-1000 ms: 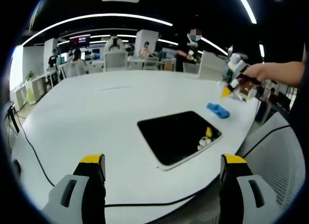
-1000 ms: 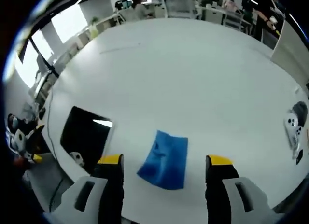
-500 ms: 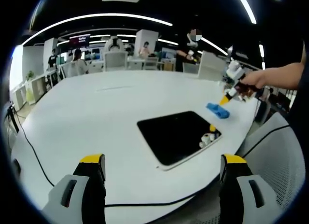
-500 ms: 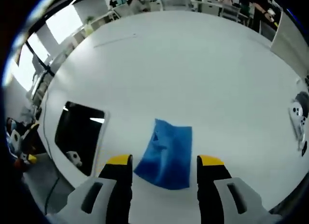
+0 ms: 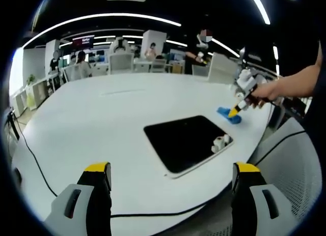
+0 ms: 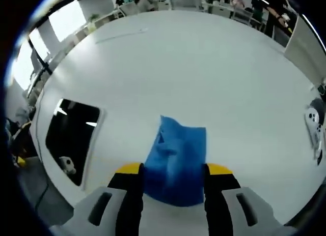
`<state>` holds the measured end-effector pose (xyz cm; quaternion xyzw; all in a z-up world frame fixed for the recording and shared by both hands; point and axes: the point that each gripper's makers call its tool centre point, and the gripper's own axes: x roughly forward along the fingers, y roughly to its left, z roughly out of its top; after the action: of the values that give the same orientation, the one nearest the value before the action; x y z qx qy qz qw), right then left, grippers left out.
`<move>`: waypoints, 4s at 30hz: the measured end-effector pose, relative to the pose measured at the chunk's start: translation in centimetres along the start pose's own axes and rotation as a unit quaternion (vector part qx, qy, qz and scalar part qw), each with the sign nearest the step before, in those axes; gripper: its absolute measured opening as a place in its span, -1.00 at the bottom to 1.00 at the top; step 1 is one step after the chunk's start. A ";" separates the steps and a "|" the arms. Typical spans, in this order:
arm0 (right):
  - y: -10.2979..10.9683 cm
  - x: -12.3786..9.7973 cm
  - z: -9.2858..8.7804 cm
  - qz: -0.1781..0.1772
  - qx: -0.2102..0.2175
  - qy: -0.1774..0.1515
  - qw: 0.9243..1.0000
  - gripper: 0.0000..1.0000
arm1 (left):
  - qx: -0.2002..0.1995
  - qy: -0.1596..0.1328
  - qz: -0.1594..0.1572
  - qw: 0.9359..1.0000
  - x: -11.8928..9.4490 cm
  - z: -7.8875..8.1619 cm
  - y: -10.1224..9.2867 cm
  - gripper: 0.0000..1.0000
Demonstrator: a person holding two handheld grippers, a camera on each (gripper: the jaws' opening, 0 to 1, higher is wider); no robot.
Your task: Wipe the mirror surface with the cleaning cloth until all visible marks leave the cleaned area.
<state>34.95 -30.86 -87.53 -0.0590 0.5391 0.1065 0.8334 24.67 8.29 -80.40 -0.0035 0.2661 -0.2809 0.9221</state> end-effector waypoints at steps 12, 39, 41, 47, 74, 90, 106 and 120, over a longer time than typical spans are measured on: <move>-0.1 0.5 0.0 -0.011 -0.015 0.001 1.000 -0.26 | 0.001 0.008 0.000 1.000 0.0 -0.3 0.0 0.99; -1.1 0.4 0.0 0.031 -0.013 -0.022 0.999 -0.94 | 0.016 0.044 0.052 0.998 0.0 -1.9 2.3 0.99; -1.0 0.4 -0.1 0.032 -0.018 -0.032 0.999 -0.94 | 0.017 0.034 0.058 0.998 -0.1 -1.5 2.4 0.99; -0.6 0.1 -0.2 0.023 0.011 -0.023 0.999 -0.93 | 0.015 0.028 0.038 0.999 0.1 -1.2 1.4 0.99; 0.3 -0.4 -1.2 0.013 -0.036 -0.023 0.999 -0.94 | 0.018 0.038 -0.015 0.999 0.3 -1.3 -0.6 0.99; 0.3 -3.6 3.0 0.043 0.130 0.005 0.991 -0.98 | 0.048 0.011 -0.012 0.999 0.2 -0.4 -0.6 0.99; 5.2 -2.1 5.8 0.068 0.126 0.013 0.990 -0.98 | 0.050 0.013 -0.023 0.998 0.2 -0.3 -0.9 0.99; 10.9 0.9 6.4 0.085 0.089 0.051 0.991 -0.98 | 0.043 0.007 -0.021 0.999 0.2 -0.2 -0.8 0.99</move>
<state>38.35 -18.79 -85.49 0.0562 0.5910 0.1257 0.7948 24.28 7.51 -80.55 0.0327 0.2599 -0.3115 0.9134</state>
